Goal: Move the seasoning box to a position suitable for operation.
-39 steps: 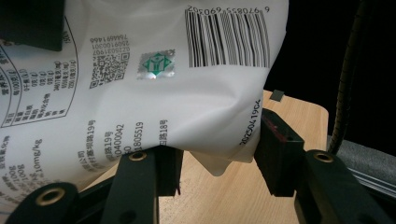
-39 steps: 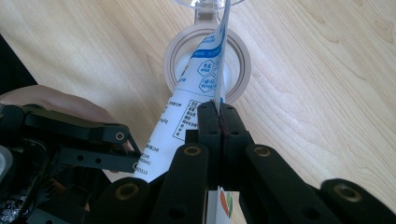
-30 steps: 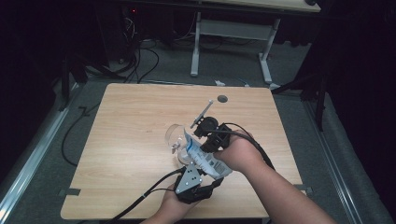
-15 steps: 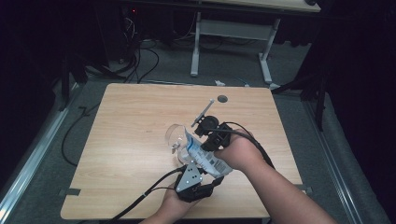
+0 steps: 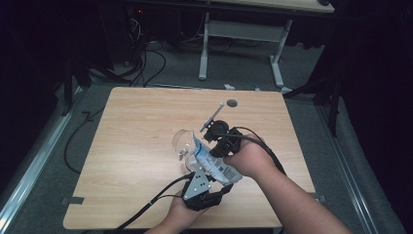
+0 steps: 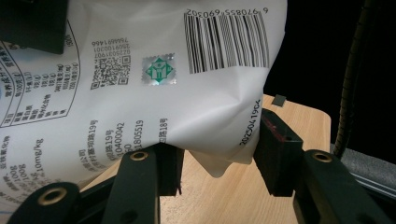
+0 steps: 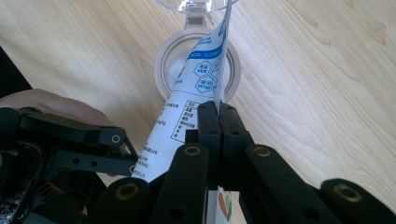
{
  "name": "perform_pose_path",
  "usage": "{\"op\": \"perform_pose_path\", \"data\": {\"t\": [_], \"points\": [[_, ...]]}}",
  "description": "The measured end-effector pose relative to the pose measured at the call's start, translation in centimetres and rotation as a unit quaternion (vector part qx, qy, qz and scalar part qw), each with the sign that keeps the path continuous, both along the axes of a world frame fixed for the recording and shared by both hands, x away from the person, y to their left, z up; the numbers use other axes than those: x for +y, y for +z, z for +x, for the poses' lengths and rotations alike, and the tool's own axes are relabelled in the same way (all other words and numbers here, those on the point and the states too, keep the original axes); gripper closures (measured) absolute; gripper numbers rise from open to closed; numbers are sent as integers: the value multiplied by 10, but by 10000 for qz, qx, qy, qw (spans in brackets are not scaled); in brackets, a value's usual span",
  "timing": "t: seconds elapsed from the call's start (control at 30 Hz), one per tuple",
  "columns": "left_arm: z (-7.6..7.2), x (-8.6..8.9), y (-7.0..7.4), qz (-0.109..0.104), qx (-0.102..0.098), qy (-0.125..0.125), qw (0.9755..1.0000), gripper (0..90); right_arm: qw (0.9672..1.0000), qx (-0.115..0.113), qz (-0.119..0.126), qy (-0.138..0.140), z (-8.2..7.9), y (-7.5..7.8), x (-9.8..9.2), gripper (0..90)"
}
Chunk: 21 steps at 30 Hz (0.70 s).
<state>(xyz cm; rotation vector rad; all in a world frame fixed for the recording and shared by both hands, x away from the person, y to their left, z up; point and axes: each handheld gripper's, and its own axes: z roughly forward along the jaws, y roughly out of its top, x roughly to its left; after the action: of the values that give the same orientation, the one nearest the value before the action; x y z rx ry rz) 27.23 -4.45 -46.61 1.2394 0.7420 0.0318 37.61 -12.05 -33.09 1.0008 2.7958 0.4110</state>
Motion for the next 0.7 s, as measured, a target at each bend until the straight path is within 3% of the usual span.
{"op": "perform_pose_path", "data": {"t": [0.4, 0.7], "points": [[0, 3, 2, -17, 0, 12, 10000, 571, 10000, -14, 88, -1, 1, 1, -1, 899], [0, 2, 1, -50, 4, -9, 10000, 571, 10000, -13, 23, -3, 1, 1, 0, 899]]}}
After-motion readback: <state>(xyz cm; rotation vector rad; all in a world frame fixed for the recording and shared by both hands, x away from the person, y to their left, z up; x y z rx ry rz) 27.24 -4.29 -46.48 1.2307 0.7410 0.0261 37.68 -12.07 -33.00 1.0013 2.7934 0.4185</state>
